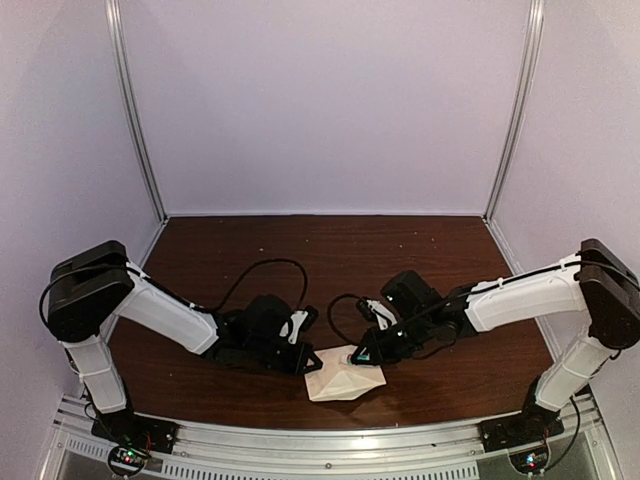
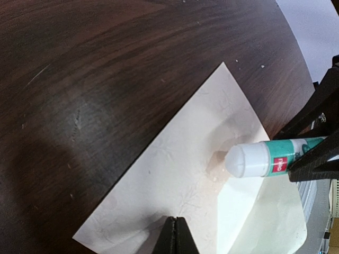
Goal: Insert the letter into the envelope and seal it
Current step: Apply the solid glue to the envelope.
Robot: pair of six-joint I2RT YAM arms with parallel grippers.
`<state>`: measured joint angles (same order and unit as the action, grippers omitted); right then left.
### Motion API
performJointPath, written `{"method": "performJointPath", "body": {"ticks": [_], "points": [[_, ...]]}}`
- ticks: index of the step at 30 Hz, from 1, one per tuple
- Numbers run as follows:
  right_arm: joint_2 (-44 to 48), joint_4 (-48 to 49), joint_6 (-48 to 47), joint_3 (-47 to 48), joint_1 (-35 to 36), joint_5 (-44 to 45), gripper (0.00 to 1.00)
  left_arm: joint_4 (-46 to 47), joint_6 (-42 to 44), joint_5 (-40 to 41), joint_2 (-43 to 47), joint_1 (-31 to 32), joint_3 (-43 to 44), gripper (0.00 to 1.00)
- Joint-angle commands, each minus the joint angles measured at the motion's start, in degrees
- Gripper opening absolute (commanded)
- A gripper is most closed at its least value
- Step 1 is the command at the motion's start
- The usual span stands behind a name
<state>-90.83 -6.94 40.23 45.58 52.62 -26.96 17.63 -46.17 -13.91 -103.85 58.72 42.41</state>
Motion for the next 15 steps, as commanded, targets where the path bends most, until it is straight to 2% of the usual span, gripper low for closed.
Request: {"method": "performJointPath", "body": {"ticks": [1, 15], "points": [[-1.33, -2.50, -1.65, 1.78, -0.41, 1.82, 0.04, -0.93, 0.03, 0.65, -0.71, 0.22, -1.11, 0.00], [-6.19, -3.69, -3.60, 3.72, -0.05, -1.13, 0.04, -1.32, 0.04, 0.55, -0.60, 0.23, -1.01, 0.00]]}}
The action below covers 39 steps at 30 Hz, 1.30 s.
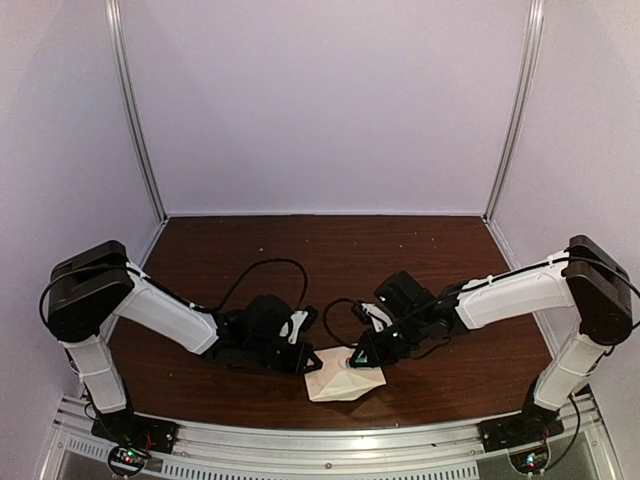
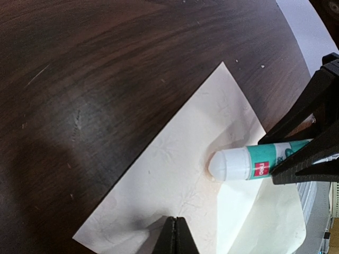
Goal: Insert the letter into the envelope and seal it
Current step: Apply the solid glue to the envelope.
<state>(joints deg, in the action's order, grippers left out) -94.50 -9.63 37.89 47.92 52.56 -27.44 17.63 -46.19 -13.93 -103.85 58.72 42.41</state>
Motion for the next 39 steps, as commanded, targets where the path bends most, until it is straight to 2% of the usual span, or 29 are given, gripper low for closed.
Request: {"method": "performJointPath", "body": {"ticks": [1, 11, 21, 29, 39], "points": [[-2.75, -1.15, -1.56, 1.57, 0.25, -0.89, 0.04, -1.36, 0.05, 0.51, -0.55, 0.22, -1.02, 0.00], [-4.50, -2.32, -2.25, 3.75, 2.02, -1.38, 0.04, -1.73, 0.14, 0.98, -0.55, 0.23, -0.67, 0.00], [0.97, -6.17, -1.57, -0.42, -0.52, 3.95, 0.04, -2.68, 0.58, 1.58, 0.25, 0.18, -1.27, 0.00], [0.68, -4.95, -2.39, -0.53, -0.59, 1.31, 0.04, -2.78, 0.70, 1.80, 0.42, 0.18, -1.13, 0.00], [-3.20, -3.78, -3.10, 2.14, 3.54, -1.73, 0.04, -3.04, 0.67, 1.84, 0.41, 0.25, -0.71, 0.00]]}}
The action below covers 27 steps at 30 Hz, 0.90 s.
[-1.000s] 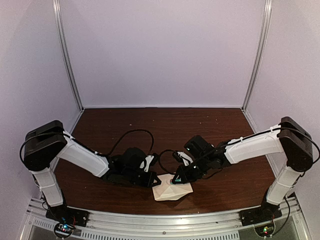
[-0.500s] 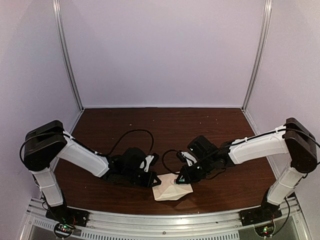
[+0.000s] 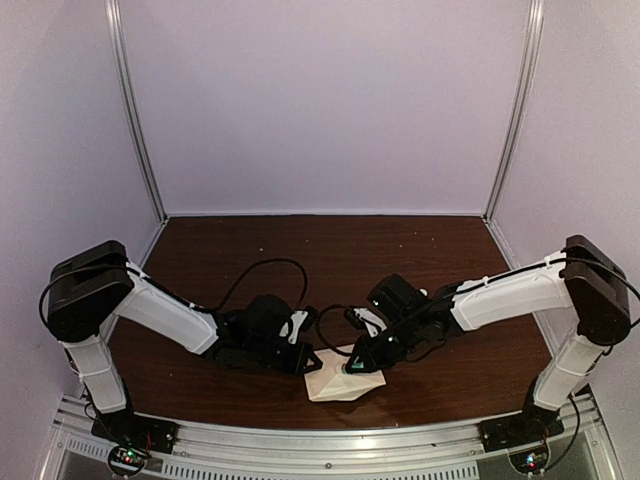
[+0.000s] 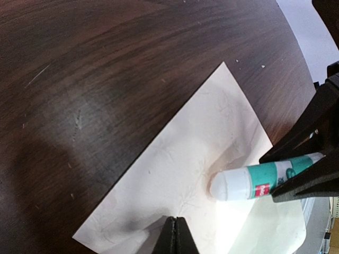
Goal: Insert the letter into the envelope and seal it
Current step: Apply the solid glue to the envelope.
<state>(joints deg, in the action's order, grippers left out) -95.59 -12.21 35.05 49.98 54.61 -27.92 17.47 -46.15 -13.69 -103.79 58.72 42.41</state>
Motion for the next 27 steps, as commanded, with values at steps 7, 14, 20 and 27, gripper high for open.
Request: {"method": "performJointPath", "body": {"ticks": [7, 14, 20, 27], "points": [[-0.93, -2.49, 1.51, -0.07, 1.46, 3.34, 0.04, -3.34, 0.71, 1.60, 0.45, 0.23, -0.57, 0.00], [3.71, -4.65, 1.98, -3.64, -1.77, 5.94, 0.04, -3.28, 0.71, 1.66, 0.63, 0.18, -0.93, 0.00], [4.65, -4.96, 1.68, -4.82, -2.58, 5.63, 0.05, -3.04, 0.89, 1.71, 0.61, 0.17, -0.80, 0.00], [0.75, -3.49, 0.07, -0.89, -0.91, 1.80, 0.05, -3.14, 0.98, 1.59, 0.59, 0.21, -0.67, 0.00]]}}
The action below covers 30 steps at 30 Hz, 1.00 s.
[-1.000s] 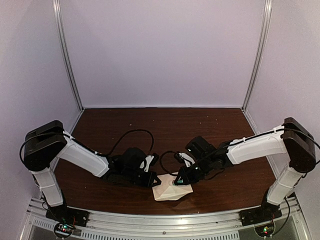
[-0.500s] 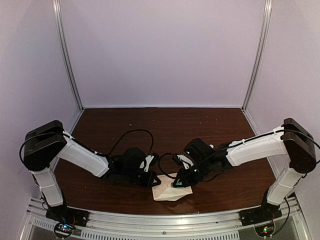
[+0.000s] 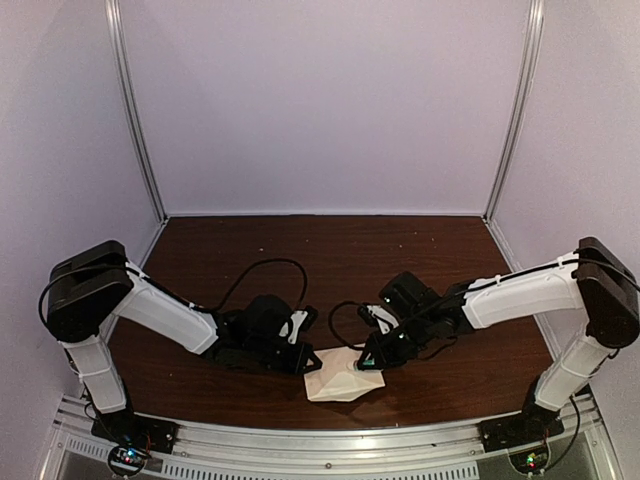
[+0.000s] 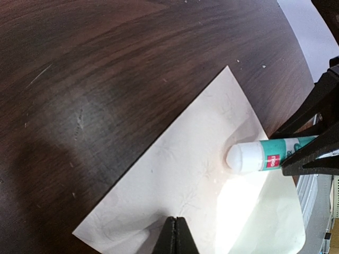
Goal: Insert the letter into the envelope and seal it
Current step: Apply the solid glue to the envelope.
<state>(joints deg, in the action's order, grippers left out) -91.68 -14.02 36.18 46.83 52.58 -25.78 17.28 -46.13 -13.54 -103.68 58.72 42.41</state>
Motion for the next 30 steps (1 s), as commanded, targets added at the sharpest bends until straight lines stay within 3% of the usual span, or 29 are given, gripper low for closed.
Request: {"method": "performJointPath", "body": {"ticks": [1, 13, 25, 30], "points": [[-3.90, -1.59, -1.19, 3.01, 1.60, -0.62, 0.05, -2.93, 0.91, 1.42, 0.46, 0.18, -0.60, 0.00], [-7.99, 0.13, -0.61, 6.64, 4.04, -1.73, 0.04, -3.71, 1.20, 1.38, -0.03, 0.18, 0.46, 0.00], [-0.07, -2.17, 0.70, 0.02, -0.76, 2.88, 0.05, -4.31, 1.39, 1.97, 0.39, 0.26, 0.30, 0.00], [2.53, 2.96, 0.34, -0.89, -0.99, -2.65, 0.04, -4.44, 1.39, 3.39, 1.92, 0.17, 0.43, 0.00]]}}
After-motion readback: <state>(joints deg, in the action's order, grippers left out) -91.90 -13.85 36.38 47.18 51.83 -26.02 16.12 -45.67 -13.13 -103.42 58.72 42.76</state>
